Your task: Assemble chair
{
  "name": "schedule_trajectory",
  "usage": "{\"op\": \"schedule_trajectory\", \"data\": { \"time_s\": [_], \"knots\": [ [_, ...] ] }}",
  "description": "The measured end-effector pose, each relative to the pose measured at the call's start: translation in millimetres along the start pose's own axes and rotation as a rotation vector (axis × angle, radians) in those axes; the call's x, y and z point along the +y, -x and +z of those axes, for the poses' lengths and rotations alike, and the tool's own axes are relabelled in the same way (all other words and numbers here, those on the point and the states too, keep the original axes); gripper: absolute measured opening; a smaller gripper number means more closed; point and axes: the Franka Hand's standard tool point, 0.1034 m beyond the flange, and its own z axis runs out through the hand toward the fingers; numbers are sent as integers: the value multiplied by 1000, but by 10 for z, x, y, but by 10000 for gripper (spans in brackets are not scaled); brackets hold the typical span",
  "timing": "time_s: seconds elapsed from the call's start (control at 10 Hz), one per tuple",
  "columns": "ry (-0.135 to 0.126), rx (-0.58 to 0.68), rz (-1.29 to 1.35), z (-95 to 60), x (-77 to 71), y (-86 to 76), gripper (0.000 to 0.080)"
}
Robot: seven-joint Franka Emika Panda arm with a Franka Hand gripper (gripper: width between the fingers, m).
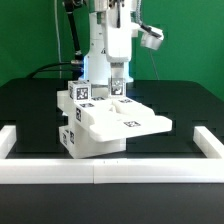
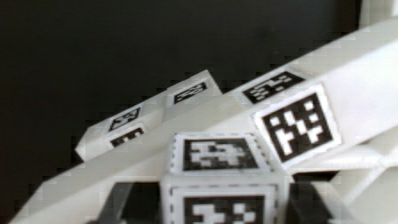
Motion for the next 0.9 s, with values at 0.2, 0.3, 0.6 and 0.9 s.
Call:
{"op": "schedule_trajectory", "data": {
  "time_s": [0.2,0.3,0.6,0.9],
  "knots": [
    [-5,-11,187,3,-3,14,288],
    [-7,-13,270,4,-7,27,288],
    [-6,-15,337,7,-4,42,289],
    [-4,-17,244,0,-11,49,616]
  ]
}}
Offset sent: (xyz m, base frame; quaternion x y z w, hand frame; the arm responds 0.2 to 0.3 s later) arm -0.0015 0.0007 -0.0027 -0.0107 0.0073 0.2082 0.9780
